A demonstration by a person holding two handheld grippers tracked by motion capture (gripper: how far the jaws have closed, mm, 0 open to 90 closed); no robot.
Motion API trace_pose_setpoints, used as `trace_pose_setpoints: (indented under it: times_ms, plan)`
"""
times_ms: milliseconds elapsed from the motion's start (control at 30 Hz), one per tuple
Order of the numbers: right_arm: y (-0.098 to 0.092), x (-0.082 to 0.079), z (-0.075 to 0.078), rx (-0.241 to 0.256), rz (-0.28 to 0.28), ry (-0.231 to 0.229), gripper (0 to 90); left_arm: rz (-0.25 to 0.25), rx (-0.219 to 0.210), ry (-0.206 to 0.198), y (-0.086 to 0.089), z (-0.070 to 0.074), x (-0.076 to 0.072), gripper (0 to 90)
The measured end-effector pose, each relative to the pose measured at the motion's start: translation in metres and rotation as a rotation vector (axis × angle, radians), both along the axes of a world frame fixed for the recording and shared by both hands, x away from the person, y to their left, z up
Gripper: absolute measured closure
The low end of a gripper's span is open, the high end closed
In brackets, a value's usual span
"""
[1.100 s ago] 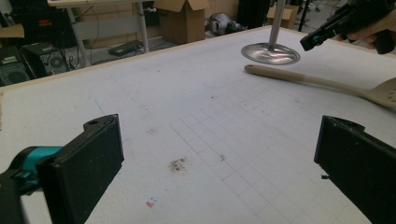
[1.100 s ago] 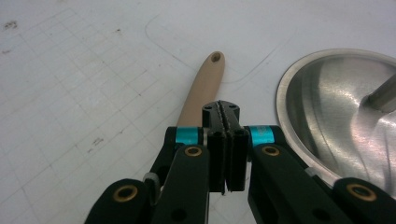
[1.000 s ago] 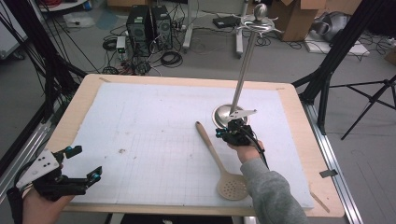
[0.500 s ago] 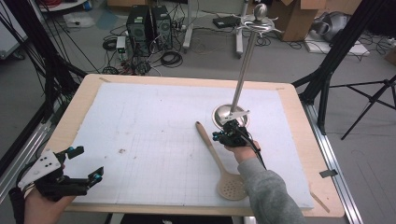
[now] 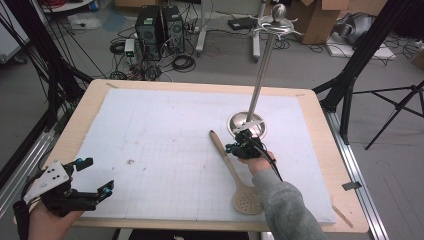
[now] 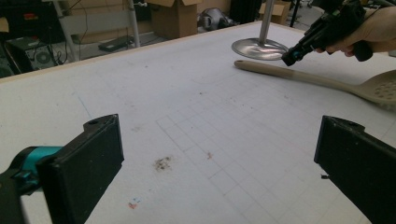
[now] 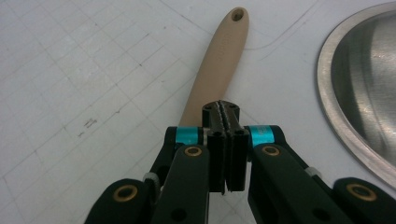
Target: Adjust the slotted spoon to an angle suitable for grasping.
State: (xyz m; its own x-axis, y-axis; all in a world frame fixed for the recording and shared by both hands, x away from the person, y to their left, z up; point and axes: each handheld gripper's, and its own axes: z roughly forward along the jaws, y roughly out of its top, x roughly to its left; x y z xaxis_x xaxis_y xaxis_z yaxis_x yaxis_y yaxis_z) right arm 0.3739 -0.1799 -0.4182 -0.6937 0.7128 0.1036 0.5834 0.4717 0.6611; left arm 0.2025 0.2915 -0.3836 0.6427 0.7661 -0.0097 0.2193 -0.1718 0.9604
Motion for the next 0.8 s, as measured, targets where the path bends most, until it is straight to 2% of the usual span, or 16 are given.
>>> trace_pose_setpoints:
  times_ms: [233, 333, 467, 600, 667, 800]
  plan:
    - [0.0032, 0.0013, -0.005, -0.025, 0.013, 0.016, 90.0, -0.001, 0.009, 0.006, -0.0011, -0.0012, 0.0003, 1.7]
    - [0.0045, 0.0017, -0.0059, -0.014, 0.02, 0.028, 90.0, -0.002, 0.016, 0.013, -0.0016, -0.0014, 0.0003, 1.8]
    - [0.0042, 0.0018, -0.0065, -0.028, 0.027, 0.028, 90.0, -0.007, 0.019, 0.011, -0.0033, -0.0013, 0.0001, 1.8]
    - [0.0058, 0.0011, -0.0065, -0.019, 0.031, 0.03, 90.0, -0.008, 0.022, 0.016, -0.0041, -0.0023, 0.0004, 1.8]
    - [0.0086, 0.0005, -0.007, -0.022, 0.052, 0.027, 90.0, -0.007, 0.023, 0.02, -0.0045, -0.003, 0.0009, 1.7]
    - [0.0104, 0.002, -0.0083, -0.04, 0.053, 0.026, 90.0, -0.007, 0.03, 0.025, -0.0043, -0.004, 0.0015, 1.7]
